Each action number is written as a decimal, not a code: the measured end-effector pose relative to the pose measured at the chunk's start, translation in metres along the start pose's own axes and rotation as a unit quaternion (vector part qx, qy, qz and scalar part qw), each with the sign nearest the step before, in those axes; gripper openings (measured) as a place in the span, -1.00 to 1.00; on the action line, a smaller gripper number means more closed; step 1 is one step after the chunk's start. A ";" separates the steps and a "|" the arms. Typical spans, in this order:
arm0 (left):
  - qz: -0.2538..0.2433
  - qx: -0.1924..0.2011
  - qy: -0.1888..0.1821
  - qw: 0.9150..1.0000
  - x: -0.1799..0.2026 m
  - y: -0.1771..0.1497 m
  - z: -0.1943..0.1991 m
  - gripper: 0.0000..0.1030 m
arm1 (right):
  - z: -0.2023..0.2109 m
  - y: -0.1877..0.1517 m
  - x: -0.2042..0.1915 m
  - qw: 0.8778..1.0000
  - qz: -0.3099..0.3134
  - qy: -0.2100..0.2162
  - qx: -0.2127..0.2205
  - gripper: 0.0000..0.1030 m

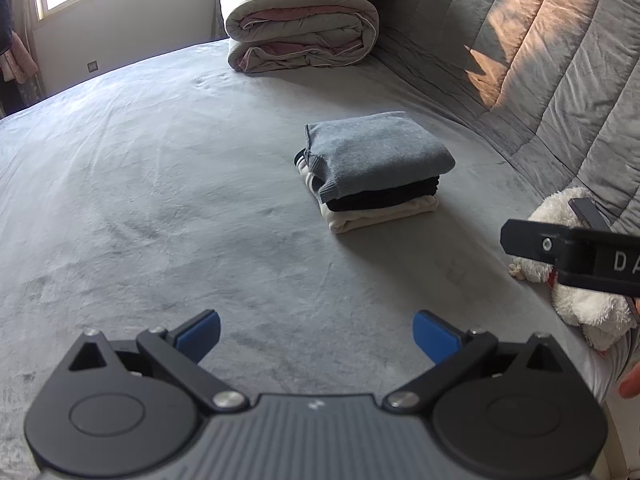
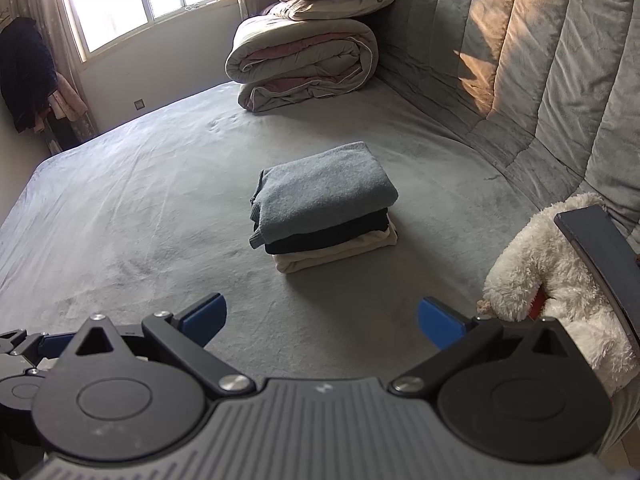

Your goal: Fold clothes

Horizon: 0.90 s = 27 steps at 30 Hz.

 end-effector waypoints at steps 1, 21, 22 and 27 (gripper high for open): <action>0.000 0.000 0.000 1.000 0.000 0.000 0.001 0.99 | 0.001 0.000 0.000 1.000 0.001 0.000 0.000 1.00; 0.038 0.016 0.054 0.998 -0.069 -0.075 0.027 0.99 | 0.023 -0.052 -0.041 0.998 0.036 0.014 0.053 1.00; 0.043 0.016 0.058 0.997 -0.073 -0.080 0.030 0.99 | 0.024 -0.057 -0.043 0.998 0.035 0.012 0.056 1.00; 0.059 0.023 0.077 0.995 -0.086 -0.103 0.042 0.99 | 0.035 -0.081 -0.049 0.997 0.030 -0.011 0.067 1.00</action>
Point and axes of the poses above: each gripper's, at about its wrist camera, not at the fingertips, and z roughly against the way its jaws point, x to its right, y to its top, the point moved 9 cm from there along -z, roughly the way its jaws point, and after that the axes turned 5 degrees about y, right-handed, at the moved point
